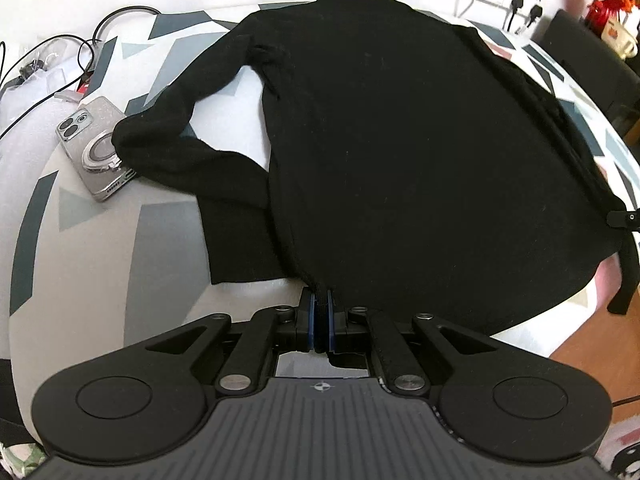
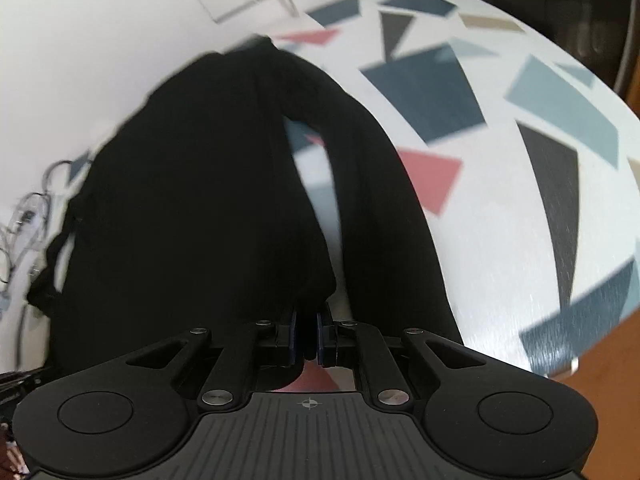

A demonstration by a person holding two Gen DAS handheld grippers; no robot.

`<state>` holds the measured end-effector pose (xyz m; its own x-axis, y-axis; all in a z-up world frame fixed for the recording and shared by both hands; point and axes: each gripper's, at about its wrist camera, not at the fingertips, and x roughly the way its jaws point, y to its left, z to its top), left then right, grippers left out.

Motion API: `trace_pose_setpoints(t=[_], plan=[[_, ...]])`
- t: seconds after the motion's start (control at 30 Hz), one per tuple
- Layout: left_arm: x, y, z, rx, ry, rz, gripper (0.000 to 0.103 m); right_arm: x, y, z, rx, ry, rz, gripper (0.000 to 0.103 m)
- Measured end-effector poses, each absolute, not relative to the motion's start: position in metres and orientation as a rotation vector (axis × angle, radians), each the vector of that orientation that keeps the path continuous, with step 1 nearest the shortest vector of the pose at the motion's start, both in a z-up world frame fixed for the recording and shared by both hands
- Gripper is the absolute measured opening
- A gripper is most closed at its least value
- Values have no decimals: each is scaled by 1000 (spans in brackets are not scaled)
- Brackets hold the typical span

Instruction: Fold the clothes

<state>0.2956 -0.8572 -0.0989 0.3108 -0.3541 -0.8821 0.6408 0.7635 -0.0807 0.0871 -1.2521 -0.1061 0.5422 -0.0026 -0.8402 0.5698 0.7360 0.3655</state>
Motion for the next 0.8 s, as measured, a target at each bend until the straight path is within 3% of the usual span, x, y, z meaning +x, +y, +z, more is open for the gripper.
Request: trace_pose_setpoints(t=[0.13,0.2,0.27,0.37,0.5,0.6,0.8], plan=[[294,-852,-99,319,1062,-661,8,79,-1248,-114,683,955,-404,10],[294,-856,-91,315,1037,-653,22,76,-1246,-112,674,957,-419,18],[294,-860,-82,311,1011,-645,38,73,-1241,-106,642,961,-436,44],[295,-866,-69,304,974,-633,44,64,-1231,-84,525,900,-433,54],[295,-874,-52,295,923,-617,69,53,-1238,-68,491,822,-522,54],[296,-882,-42,292,893,-610,70,50,-1248,-75,530,839,-552,50],[291,-903,-75,372,992,-667,70,52,-1227,-91,508,895,-432,32]])
